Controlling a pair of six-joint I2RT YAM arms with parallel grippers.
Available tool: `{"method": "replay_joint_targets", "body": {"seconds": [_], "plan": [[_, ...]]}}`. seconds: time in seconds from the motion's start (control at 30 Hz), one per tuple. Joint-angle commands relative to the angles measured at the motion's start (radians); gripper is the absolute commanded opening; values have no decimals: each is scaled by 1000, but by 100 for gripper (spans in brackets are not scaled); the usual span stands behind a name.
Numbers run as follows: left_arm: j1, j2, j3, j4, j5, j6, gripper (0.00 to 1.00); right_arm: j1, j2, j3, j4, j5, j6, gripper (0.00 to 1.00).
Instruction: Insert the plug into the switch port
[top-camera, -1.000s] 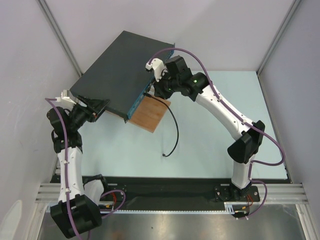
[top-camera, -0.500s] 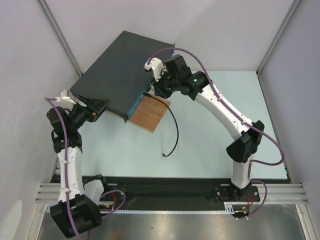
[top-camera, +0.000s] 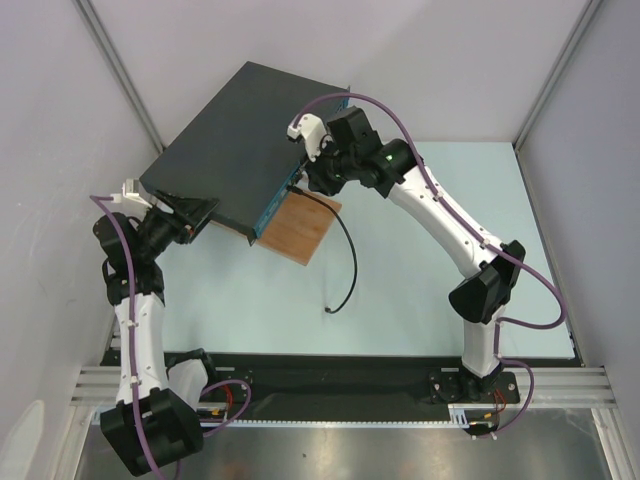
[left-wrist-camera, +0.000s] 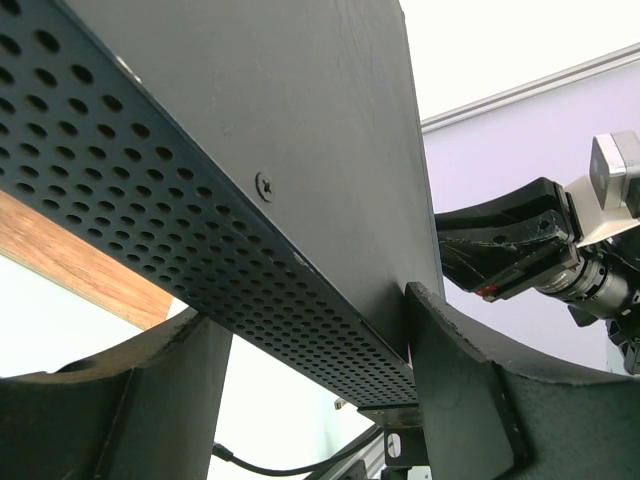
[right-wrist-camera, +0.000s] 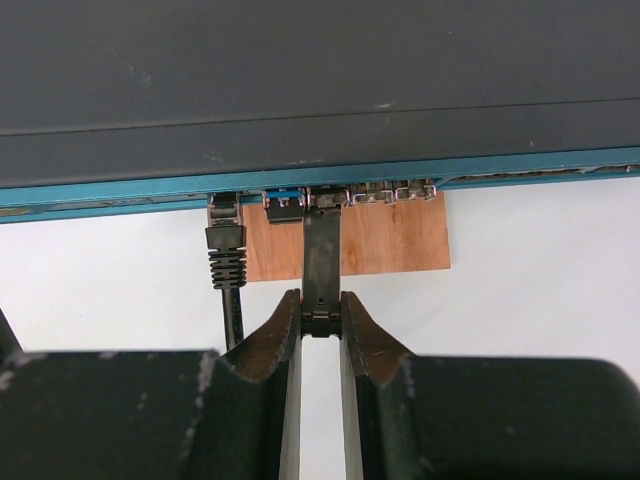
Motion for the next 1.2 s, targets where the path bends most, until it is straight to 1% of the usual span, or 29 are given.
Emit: {"method": "replay_joint_targets", "body": {"seconds": [0.0, 0.13, 0.2, 0.23, 0.37, 0.5, 0.8, 1.03, 1.17], "plan": [[-25, 18, 54, 98, -56, 110, 6, 8, -25, -12, 152, -99, 21, 0], [-25, 32, 59, 96, -46, 109, 5, -2, -46, -19, 151, -154, -28, 0], [-26, 38, 67, 95, -39, 110, 5, -3, -43, 2, 97, -187, -87, 0], [-25, 41, 71, 90, -38, 113, 4, -6, -40, 11, 89, -198, -92, 0], [-25, 63, 94, 81, -36, 128, 4, -26, -28, 72, 72, -223, -60, 0], [-25, 72, 120, 73, -41, 138, 3, -28, -20, 86, 72, -223, -39, 0], [-23, 66, 117, 70, -47, 142, 3, -9, -6, 51, 121, -205, -8, 0], [-25, 67, 120, 72, -47, 142, 3, -15, -13, -13, 144, -243, 33, 0], [-25, 77, 125, 81, -46, 139, 3, -23, -34, -85, 181, -261, 53, 0]]}}
